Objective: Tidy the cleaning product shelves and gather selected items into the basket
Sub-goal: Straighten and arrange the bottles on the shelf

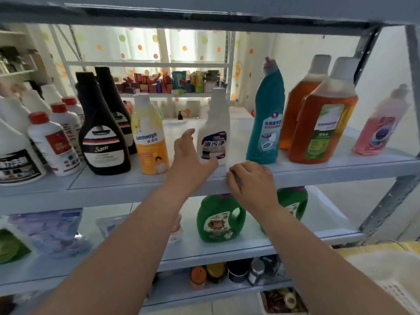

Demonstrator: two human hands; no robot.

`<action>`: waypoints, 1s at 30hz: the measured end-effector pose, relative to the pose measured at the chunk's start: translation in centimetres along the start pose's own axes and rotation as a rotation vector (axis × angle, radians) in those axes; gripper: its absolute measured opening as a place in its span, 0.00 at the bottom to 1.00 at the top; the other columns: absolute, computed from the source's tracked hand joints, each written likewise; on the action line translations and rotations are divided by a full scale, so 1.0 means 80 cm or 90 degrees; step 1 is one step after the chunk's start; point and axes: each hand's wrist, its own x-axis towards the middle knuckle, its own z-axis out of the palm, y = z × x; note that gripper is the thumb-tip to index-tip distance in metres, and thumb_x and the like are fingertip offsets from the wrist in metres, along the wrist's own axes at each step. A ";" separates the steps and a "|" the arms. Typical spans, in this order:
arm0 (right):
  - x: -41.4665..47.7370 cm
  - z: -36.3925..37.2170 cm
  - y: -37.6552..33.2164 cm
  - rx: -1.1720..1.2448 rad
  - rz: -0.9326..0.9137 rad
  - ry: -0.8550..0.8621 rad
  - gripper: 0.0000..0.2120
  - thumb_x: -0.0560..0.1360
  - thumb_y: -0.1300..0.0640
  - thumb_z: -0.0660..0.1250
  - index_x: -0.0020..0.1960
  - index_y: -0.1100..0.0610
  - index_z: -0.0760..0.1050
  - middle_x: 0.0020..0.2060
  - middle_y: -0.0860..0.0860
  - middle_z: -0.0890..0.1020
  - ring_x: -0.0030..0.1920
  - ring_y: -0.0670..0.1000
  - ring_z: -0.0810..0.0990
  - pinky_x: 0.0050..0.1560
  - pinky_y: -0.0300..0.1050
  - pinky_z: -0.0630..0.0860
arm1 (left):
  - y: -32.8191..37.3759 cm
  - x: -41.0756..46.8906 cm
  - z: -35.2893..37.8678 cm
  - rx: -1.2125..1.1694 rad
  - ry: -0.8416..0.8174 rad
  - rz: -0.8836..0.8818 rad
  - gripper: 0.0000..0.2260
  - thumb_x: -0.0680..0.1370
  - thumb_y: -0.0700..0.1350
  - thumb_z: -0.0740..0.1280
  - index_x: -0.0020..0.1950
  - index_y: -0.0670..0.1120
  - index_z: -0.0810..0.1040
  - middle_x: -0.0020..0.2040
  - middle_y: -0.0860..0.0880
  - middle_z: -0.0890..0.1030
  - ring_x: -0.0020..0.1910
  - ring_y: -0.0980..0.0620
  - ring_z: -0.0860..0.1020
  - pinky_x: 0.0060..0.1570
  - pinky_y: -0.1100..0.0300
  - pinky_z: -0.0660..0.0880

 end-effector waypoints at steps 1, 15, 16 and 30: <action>-0.001 0.004 0.001 -0.001 -0.001 0.011 0.18 0.82 0.43 0.55 0.50 0.51 0.80 0.46 0.48 0.82 0.47 0.52 0.78 0.53 0.50 0.71 | 0.003 0.015 0.008 -0.057 -0.006 -0.042 0.42 0.74 0.54 0.76 0.80 0.52 0.54 0.75 0.47 0.65 0.70 0.49 0.70 0.65 0.56 0.68; -0.005 0.020 0.031 0.076 -0.080 0.041 0.15 0.83 0.41 0.56 0.55 0.48 0.77 0.51 0.46 0.81 0.52 0.49 0.78 0.60 0.51 0.70 | -0.025 0.044 0.027 -0.133 0.017 -0.142 0.15 0.79 0.59 0.69 0.63 0.58 0.74 0.57 0.60 0.82 0.57 0.57 0.80 0.59 0.50 0.76; -0.005 0.020 0.031 0.083 -0.082 0.030 0.16 0.82 0.41 0.56 0.57 0.48 0.77 0.52 0.46 0.81 0.54 0.49 0.78 0.61 0.52 0.70 | -0.024 0.043 0.026 -0.153 0.020 -0.151 0.15 0.79 0.58 0.69 0.64 0.56 0.74 0.59 0.57 0.82 0.59 0.54 0.80 0.62 0.47 0.76; -0.040 -0.057 0.021 0.750 0.064 -0.268 0.23 0.76 0.34 0.62 0.70 0.35 0.68 0.58 0.37 0.83 0.58 0.39 0.81 0.57 0.41 0.81 | 0.049 -0.121 0.023 -0.471 0.034 -0.215 0.21 0.74 0.60 0.72 0.61 0.51 0.76 0.53 0.49 0.86 0.49 0.49 0.86 0.39 0.54 0.82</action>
